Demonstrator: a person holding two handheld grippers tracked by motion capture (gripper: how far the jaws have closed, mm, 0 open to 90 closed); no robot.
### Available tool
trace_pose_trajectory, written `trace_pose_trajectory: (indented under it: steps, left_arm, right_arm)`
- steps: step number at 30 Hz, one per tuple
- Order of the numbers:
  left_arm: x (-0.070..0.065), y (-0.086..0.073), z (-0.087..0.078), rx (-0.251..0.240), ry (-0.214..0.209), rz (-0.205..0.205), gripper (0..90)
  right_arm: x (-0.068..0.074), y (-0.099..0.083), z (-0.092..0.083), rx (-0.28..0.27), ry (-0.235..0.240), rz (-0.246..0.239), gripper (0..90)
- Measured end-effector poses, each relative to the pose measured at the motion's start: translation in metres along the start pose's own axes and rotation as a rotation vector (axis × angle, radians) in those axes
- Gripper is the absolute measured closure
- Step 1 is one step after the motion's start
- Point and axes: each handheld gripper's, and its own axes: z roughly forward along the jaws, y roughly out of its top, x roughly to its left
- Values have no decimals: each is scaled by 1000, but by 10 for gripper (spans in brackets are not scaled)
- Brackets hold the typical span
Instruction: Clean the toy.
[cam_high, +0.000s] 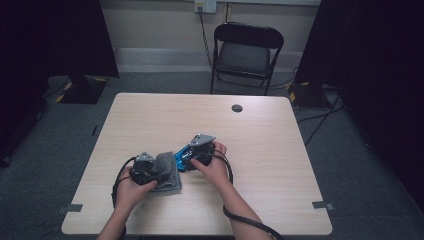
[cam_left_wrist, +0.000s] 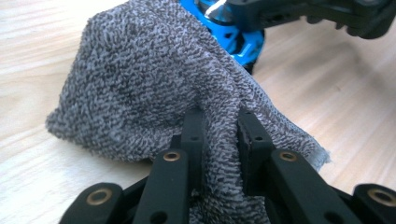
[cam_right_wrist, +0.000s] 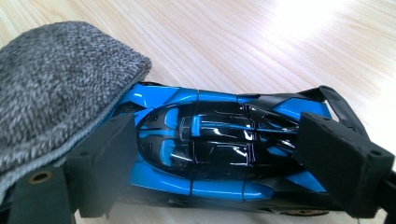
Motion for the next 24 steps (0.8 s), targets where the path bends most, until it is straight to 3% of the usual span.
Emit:
trace_pose_trajectory:
  steps: [11, 24]
  left_arm:
    - [-9, -1, 2, 19, -50, 1, 757]
    - [-25, 1, 7, 46, -113, 31, 757]
  right_arm:
    - [0, 1, 0, 8, 0, 2, 124]
    - [0, 1, 0, 8, 0, 1, 124]
